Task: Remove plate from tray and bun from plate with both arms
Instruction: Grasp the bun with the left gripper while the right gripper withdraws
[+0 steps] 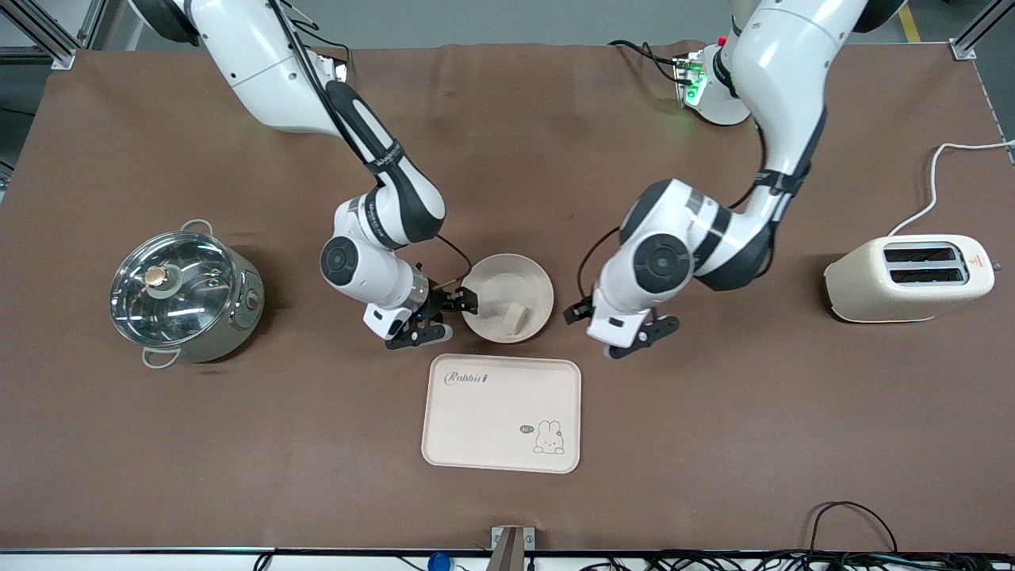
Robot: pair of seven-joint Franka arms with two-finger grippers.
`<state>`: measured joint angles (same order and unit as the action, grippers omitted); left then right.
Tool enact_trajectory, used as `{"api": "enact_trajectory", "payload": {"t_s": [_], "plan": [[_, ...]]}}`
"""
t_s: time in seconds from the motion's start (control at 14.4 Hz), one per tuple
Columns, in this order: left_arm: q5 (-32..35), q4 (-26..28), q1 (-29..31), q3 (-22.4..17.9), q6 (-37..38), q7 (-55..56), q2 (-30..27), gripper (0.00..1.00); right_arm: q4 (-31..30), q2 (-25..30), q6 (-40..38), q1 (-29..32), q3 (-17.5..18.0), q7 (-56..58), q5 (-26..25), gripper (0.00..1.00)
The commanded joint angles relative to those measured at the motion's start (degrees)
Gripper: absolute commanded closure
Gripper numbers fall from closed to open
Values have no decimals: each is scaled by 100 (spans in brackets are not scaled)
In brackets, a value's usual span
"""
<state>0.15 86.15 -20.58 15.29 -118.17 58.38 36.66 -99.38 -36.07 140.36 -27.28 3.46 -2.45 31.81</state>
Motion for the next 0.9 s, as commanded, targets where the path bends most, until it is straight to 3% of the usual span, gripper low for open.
{"api": "enact_trajectory", "payload": {"t_s": [0.0, 0.14, 0.28, 0.49, 0.62, 0.83], "plan": [[46, -28, -323, -44, -678, 208, 253, 6, 225, 495, -980, 617, 41, -141, 27, 0], [570, -45, -543, -44, -1083, 156, 455, 10, 620, 680, -1710, 1082, 41, -133, -34, 0], [1117, -72, -692, -26, -1277, 139, 657, 10, 1033, 742, -2370, 1469, 41, -54, -410, 0], [1154, -89, -798, -18, -1673, 86, 842, 12, 1167, 1048, -2742, 1909, 32, 70, -1061, 0], [1154, -308, -930, -17, -1727, 68, 1026, 14, 1167, 1539, -3353, 2199, 32, 17, -1535, 0], [1154, -598, -1009, -17, -1735, 77, 1194, 17, 1114, 2366, -4207, 2743, 32, -27, -1704, 0]]}}
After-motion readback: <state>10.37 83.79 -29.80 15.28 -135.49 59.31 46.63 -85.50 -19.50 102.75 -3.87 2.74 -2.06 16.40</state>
